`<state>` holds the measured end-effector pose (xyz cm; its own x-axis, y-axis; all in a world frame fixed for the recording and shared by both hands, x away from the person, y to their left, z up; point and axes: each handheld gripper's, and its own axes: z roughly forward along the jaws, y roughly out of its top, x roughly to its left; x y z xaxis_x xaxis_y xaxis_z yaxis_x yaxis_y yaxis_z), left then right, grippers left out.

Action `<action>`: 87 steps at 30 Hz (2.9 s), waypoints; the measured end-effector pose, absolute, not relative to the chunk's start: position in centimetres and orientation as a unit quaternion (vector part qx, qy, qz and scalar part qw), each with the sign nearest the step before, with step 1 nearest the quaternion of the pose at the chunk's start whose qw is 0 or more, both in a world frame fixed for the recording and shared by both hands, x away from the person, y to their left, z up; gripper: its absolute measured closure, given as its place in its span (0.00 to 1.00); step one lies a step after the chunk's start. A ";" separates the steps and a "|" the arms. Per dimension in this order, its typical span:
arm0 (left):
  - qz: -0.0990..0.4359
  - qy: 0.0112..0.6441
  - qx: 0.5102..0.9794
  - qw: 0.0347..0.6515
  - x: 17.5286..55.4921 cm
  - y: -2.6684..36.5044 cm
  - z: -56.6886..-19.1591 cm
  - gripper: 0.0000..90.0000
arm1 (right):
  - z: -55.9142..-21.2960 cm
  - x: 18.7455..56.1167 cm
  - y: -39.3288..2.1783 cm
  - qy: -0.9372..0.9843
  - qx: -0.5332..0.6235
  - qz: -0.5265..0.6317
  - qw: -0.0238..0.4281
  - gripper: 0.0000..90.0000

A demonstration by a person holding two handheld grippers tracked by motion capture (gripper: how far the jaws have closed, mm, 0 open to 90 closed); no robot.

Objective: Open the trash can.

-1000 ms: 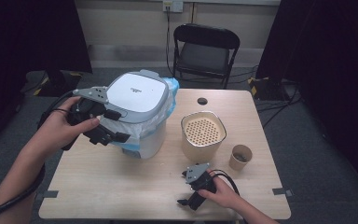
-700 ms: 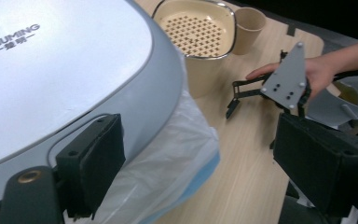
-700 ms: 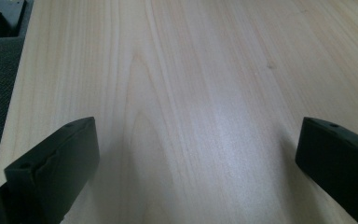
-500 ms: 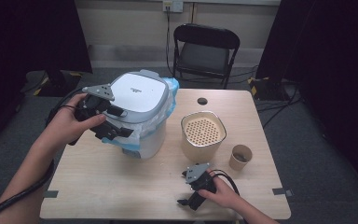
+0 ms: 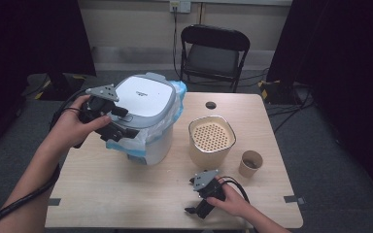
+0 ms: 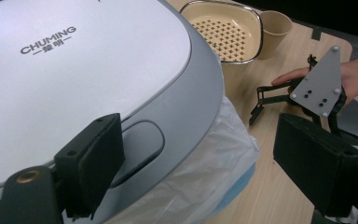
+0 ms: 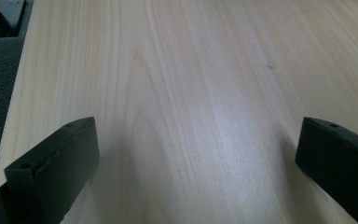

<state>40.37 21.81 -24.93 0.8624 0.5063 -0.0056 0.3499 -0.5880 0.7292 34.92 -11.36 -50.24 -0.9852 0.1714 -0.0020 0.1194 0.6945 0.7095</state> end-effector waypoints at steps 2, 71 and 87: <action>0.103 0.234 0.890 0.377 40.4 21.8 -24.9 0.17 | -50.2 34.9 -11.4 0.920 0.079 0.383 0.034 0.00; 0.041 0.184 0.876 0.445 37.2 19.0 -28.5 0.17 | -50.2 34.9 -11.4 0.920 0.078 0.383 0.036 0.00; 0.015 0.158 0.873 0.462 35.1 17.2 -31.0 0.17 | -50.2 35.0 -11.4 0.920 0.074 0.382 0.032 0.00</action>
